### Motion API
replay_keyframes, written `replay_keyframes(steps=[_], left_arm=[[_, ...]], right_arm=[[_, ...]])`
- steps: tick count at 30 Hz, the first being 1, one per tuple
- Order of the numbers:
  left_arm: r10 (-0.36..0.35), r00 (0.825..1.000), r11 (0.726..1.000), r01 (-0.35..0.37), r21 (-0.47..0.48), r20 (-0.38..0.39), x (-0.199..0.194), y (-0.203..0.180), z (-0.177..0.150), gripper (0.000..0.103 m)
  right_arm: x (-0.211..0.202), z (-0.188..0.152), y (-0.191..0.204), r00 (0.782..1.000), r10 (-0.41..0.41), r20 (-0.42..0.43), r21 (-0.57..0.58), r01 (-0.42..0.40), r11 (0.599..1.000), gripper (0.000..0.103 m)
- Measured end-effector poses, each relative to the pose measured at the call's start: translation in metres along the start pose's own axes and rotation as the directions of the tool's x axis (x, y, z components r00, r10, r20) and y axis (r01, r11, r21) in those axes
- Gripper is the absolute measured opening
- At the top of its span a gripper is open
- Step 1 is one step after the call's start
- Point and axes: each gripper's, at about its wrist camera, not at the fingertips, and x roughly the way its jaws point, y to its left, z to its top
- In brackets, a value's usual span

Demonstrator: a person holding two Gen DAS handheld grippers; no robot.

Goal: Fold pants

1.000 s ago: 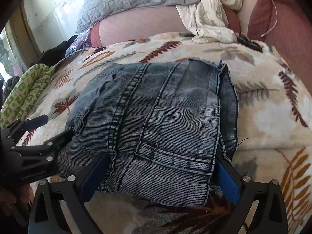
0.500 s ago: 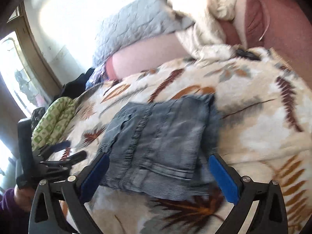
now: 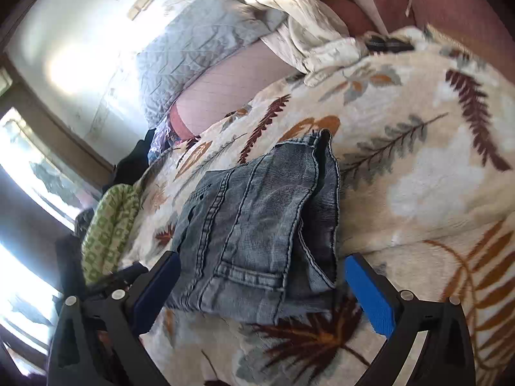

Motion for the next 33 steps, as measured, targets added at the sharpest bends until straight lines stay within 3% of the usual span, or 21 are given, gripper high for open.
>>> replay_keyframes(steps=[7, 14, 16, 20, 33], left_arm=[[-0.115, 0.992, 0.992, 0.112, -0.052, -0.058, 0.014, -0.001, 0.009, 0.09], [-0.176, 0.979, 0.983, 0.168, -0.079, -0.102, 0.029, -0.004, 0.009, 0.09], [-0.184, 0.977, 0.982, 0.177, -0.073, -0.11, 0.033, -0.007, 0.008, 0.09], [-0.203, 0.973, 0.977, 0.194, -0.086, -0.112, 0.037, -0.007, 0.007, 0.09], [-0.267, 0.957, 0.96, 0.253, -0.124, -0.117, 0.053, -0.018, 0.016, 0.09]], right_arm=[[0.025, 0.008, -0.018, 0.998, 0.007, -0.069, 0.111, 0.0, 0.994, 0.103], [0.042, 0.01, -0.04, 0.992, 0.025, -0.125, 0.218, 0.002, 0.976, 0.102], [0.042, 0.01, -0.04, 0.992, 0.023, -0.124, 0.215, 0.005, 0.977, 0.101], [0.053, 0.009, -0.035, 0.984, 0.062, -0.165, 0.202, -0.028, 0.979, 0.089], [0.071, 0.014, -0.027, 0.982, 0.049, -0.181, 0.18, -0.016, 0.983, 0.087]])
